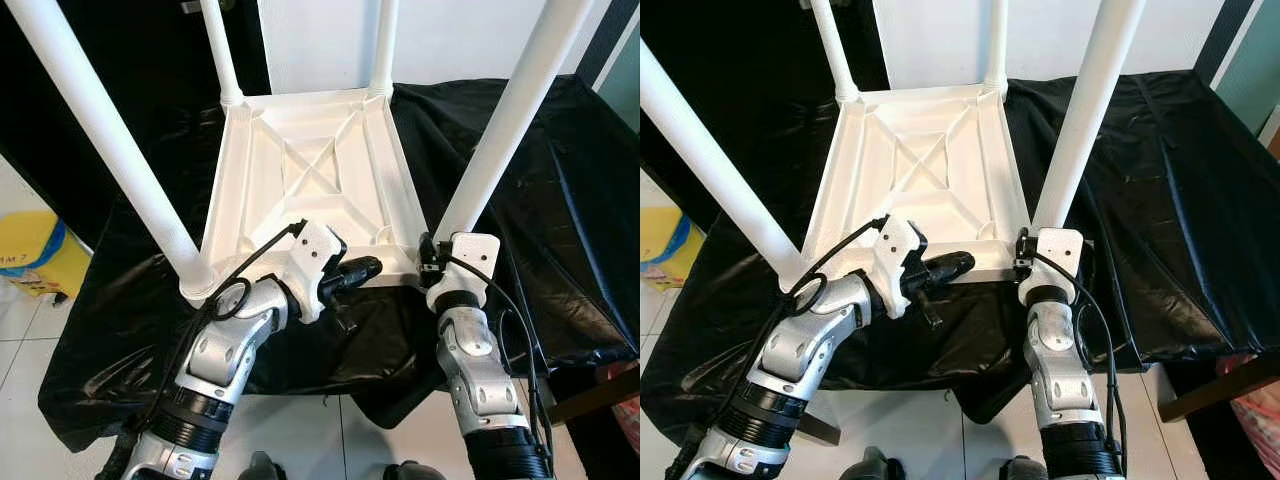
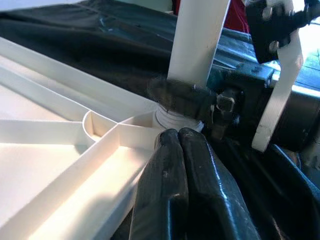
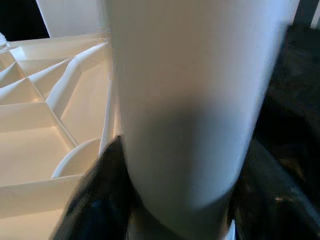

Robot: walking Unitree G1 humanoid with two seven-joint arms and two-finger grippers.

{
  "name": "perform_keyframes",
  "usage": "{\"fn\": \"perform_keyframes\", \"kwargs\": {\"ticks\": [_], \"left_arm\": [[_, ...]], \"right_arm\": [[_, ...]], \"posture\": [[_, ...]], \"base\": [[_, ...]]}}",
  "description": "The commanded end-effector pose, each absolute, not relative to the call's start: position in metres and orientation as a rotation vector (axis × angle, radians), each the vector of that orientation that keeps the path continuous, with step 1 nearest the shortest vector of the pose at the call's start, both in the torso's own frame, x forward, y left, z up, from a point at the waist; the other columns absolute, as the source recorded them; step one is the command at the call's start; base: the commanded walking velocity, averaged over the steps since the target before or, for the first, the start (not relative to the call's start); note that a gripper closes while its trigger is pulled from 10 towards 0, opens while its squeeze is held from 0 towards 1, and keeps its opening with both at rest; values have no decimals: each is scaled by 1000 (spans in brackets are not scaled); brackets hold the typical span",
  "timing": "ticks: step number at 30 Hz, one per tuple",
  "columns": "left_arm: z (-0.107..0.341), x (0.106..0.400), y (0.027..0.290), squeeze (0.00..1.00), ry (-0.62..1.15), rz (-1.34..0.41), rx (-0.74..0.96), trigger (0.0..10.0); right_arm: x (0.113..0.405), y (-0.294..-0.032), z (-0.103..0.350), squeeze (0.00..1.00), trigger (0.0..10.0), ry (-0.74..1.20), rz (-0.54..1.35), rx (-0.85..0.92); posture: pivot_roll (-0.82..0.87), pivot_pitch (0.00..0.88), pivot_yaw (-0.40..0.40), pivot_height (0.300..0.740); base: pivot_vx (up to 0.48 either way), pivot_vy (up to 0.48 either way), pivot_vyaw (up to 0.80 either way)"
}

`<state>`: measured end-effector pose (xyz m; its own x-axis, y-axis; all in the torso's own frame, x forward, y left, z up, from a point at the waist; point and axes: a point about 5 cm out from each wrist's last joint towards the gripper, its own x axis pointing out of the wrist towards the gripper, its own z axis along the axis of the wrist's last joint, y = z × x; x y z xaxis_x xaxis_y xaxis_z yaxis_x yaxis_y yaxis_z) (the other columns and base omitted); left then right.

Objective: Building children table

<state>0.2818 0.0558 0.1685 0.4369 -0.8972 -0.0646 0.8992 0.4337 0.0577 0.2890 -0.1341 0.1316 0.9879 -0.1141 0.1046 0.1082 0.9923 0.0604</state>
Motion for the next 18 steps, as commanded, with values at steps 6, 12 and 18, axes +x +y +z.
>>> {"fn": "perform_keyframes", "kwargs": {"ticks": [6,12,18], "left_arm": [[168,285,64,0,20,-966,97,10000],[171,283,66,0,-22,-982,118,10000],[171,274,64,0,-17,-1054,98,10000]], "right_arm": [[278,-121,122,1000,10000,-50,-57,52],[278,-133,130,0,10000,-101,-4,28],[280,-150,138,0,10000,-142,104,2]], "posture": [[-101,85,43,740],[-105,84,43,740],[-107,82,44,740]], "base": [[0,0,0],[0,0,0],[0,0,0]]}}
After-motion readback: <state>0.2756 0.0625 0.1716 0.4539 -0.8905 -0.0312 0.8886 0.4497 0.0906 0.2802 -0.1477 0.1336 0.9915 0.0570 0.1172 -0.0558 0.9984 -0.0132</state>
